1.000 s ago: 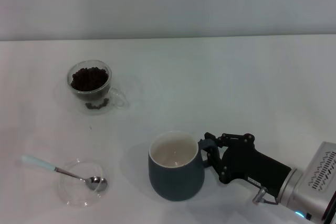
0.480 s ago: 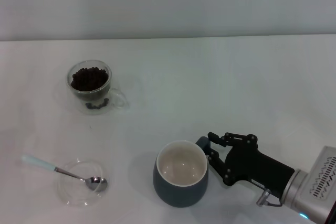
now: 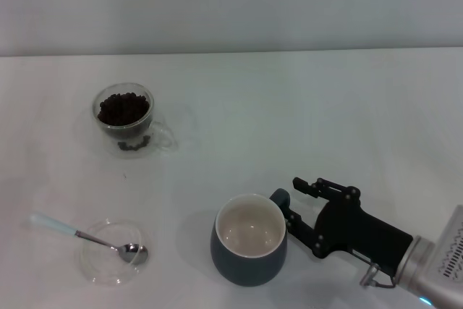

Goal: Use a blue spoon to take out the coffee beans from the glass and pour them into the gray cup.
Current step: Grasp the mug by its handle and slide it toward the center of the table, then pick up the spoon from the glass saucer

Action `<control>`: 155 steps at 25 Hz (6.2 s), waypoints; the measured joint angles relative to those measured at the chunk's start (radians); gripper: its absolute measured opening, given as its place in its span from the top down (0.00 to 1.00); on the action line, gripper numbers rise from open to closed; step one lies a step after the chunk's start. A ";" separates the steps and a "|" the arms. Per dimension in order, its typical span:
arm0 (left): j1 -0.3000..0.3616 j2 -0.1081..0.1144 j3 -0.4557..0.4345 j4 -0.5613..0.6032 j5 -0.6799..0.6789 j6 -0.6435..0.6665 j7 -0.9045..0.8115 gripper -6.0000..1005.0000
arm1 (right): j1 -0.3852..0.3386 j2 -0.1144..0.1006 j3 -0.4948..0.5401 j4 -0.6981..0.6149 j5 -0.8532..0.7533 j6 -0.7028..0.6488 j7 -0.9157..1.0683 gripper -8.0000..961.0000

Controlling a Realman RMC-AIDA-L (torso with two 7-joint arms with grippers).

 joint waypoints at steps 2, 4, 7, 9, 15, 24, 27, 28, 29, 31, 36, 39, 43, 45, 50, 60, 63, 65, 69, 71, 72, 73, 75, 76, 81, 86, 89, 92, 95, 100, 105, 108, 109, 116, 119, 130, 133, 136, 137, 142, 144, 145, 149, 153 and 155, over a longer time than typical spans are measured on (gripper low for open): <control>0.000 -0.001 0.000 -0.001 0.000 0.000 0.000 0.29 | 0.000 -0.001 -0.002 0.018 -0.001 -0.022 0.001 0.54; 0.000 -0.001 0.000 -0.002 0.000 0.000 0.000 0.29 | -0.001 -0.001 -0.002 0.035 -0.001 -0.050 0.003 0.52; 0.000 -0.002 0.000 -0.003 -0.001 0.000 0.000 0.29 | -0.005 -0.001 -0.002 0.062 -0.001 -0.090 0.005 0.49; 0.002 -0.003 0.000 -0.006 -0.001 0.000 -0.002 0.29 | -0.009 -0.001 -0.001 0.085 -0.002 -0.118 0.006 0.49; 0.002 -0.004 0.000 -0.010 -0.001 0.001 -0.005 0.29 | -0.025 -0.003 0.004 0.158 0.000 -0.194 0.007 0.49; 0.000 -0.006 0.003 -0.034 0.000 0.007 -0.006 0.29 | -0.054 -0.003 0.015 0.288 0.009 -0.356 0.010 0.49; 0.000 -0.007 0.002 -0.053 0.001 0.008 -0.007 0.29 | -0.061 -0.004 0.049 0.336 0.011 -0.415 0.010 0.49; -0.001 -0.007 0.003 -0.057 0.002 0.009 -0.008 0.29 | -0.063 -0.004 0.066 0.352 0.011 -0.438 0.010 0.49; 0.000 -0.007 0.005 -0.063 0.007 0.013 -0.015 0.29 | -0.064 -0.005 0.085 0.367 0.012 -0.463 0.010 0.49; 0.006 -0.009 0.008 -0.074 0.022 0.033 -0.041 0.29 | -0.068 -0.007 0.139 0.399 0.012 -0.518 0.010 0.49; 0.040 -0.006 0.010 -0.086 0.092 0.106 -0.236 0.29 | -0.073 -0.013 0.271 0.449 0.012 -0.617 0.005 0.49; 0.065 -0.003 0.011 -0.082 0.135 0.111 -0.392 0.29 | -0.073 -0.016 0.370 0.454 0.012 -0.646 0.000 0.49; 0.126 0.000 0.015 -0.065 0.228 0.123 -0.705 0.29 | -0.065 -0.021 0.457 0.448 0.012 -0.680 -0.024 0.49; 0.137 0.000 0.019 -0.060 0.248 0.125 -0.759 0.29 | -0.062 -0.022 0.469 0.445 0.013 -0.683 -0.030 0.49; 0.181 0.000 0.125 -0.051 0.282 0.120 -0.983 0.29 | -0.036 -0.017 0.621 0.440 0.038 -0.677 -0.053 0.49; 0.224 0.002 0.354 -0.063 0.286 0.017 -1.253 0.29 | -0.005 -0.007 0.883 0.362 0.048 -0.639 -0.150 0.49; 0.218 0.002 0.419 -0.059 0.287 0.012 -1.279 0.30 | 0.004 -0.006 0.878 0.344 0.041 -0.615 -0.177 0.49; 0.207 0.003 0.458 -0.056 0.287 0.012 -1.286 0.30 | 0.009 -0.005 0.870 0.339 0.039 -0.604 -0.187 0.49; 0.183 0.005 0.512 -0.055 0.287 0.012 -1.290 0.30 | 0.011 -0.003 0.857 0.338 0.038 -0.600 -0.192 0.49; 0.172 0.005 0.532 -0.055 0.288 0.006 -1.293 0.30 | 0.009 -0.003 0.852 0.337 0.037 -0.605 -0.191 0.49; 0.162 0.005 0.548 -0.055 0.289 0.001 -1.298 0.30 | 0.007 -0.003 0.851 0.337 0.037 -0.608 -0.190 0.49; 0.159 0.005 0.554 -0.055 0.289 -0.002 -1.301 0.30 | 0.005 -0.003 0.849 0.337 0.037 -0.609 -0.189 0.49; 0.150 0.005 0.572 -0.055 0.289 -0.014 -1.313 0.30 | 0.003 -0.003 0.846 0.337 0.037 -0.615 -0.187 0.49; 0.146 0.005 0.580 -0.055 0.289 -0.021 -1.319 0.30 | 0.002 -0.003 0.845 0.337 0.037 -0.617 -0.187 0.49; 0.133 0.004 0.601 -0.055 0.290 -0.054 -1.337 0.30 | 0.000 -0.003 0.845 0.342 0.037 -0.623 -0.186 0.49; 0.119 0.002 0.609 -0.055 0.316 -0.068 -1.353 0.30 | 0.000 -0.003 0.844 0.341 0.037 -0.622 -0.186 0.49; 0.108 0.002 0.610 -0.055 0.338 -0.070 -1.365 0.30 | 0.002 -0.003 0.843 0.341 0.037 -0.619 -0.188 0.49; 0.105 0.003 0.609 -0.055 0.346 -0.072 -1.372 0.30 | 0.002 -0.003 0.843 0.341 0.037 -0.617 -0.189 0.49; 0.109 0.003 0.609 -0.055 0.346 -0.071 -1.371 0.30 | 0.001 -0.003 0.844 0.342 0.037 -0.617 -0.190 0.49; 0.117 0.001 0.609 -0.054 0.342 -0.063 -1.354 0.30 | 0.000 -0.003 0.844 0.345 0.037 -0.616 -0.190 0.49; 0.115 0.005 0.609 -0.051 0.348 -0.058 -1.354 0.32 | 0.000 -0.003 0.844 0.346 0.037 -0.615 -0.189 0.49; 0.108 0.007 0.610 -0.050 0.358 -0.059 -1.361 0.37 | 0.000 -0.003 0.844 0.346 0.037 -0.617 -0.188 0.49; 0.107 0.007 0.612 -0.049 0.359 -0.060 -1.361 0.39 | 0.000 -0.003 0.844 0.346 0.037 -0.617 -0.188 0.49; 0.104 0.007 0.620 -0.041 0.360 -0.072 -1.362 0.40 | 0.000 -0.002 0.844 0.346 0.037 -0.622 -0.186 0.49; 0.104 0.006 0.620 -0.041 0.362 -0.083 -1.364 0.41 | -0.001 -0.002 0.844 0.346 0.037 -0.622 -0.186 0.49; 0.104 0.007 0.620 -0.041 0.366 -0.089 -1.384 0.50 | -0.007 -0.001 0.820 0.351 0.037 -0.622 -0.185 0.49; 0.104 0.007 0.619 -0.041 0.361 -0.089 -1.384 0.60 | -0.010 -0.001 0.820 0.352 0.037 -0.622 -0.185 0.49; 0.104 0.007 0.615 -0.041 0.360 -0.089 -1.385 0.72 | -0.014 -0.001 0.820 0.352 0.037 -0.622 -0.185 0.49; 0.105 0.007 0.613 -0.041 0.360 -0.089 -1.385 0.76 | -0.016 -0.001 0.820 0.352 0.037 -0.622 -0.185 0.49; 0.111 0.007 0.612 -0.039 0.349 -0.094 -1.386 0.85 | -0.019 0.000 0.818 0.352 0.037 -0.622 -0.184 0.49; 0.114 0.007 0.612 -0.027 0.348 -0.096 -1.385 0.86 | -0.019 0.000 0.818 0.352 0.037 -0.622 -0.184 0.49; 0.118 0.007 0.614 -0.017 0.347 -0.095 -1.383 0.87 | -0.019 0.000 0.818 0.352 0.037 -0.622 -0.184 0.49; 0.153 0.008 0.614 0.048 0.348 -0.075 -1.374 0.87 | -0.019 0.000 0.814 0.352 0.037 -0.623 -0.184 0.49; 0.198 0.015 0.613 0.149 0.352 -0.024 -1.380 0.87 | -0.019 0.000 0.803 0.352 0.037 -0.623 -0.184 0.49; 0.204 0.026 0.613 0.179 0.353 0.003 -1.394 0.87 | -0.019 0.000 0.798 0.352 0.037 -0.624 -0.184 0.49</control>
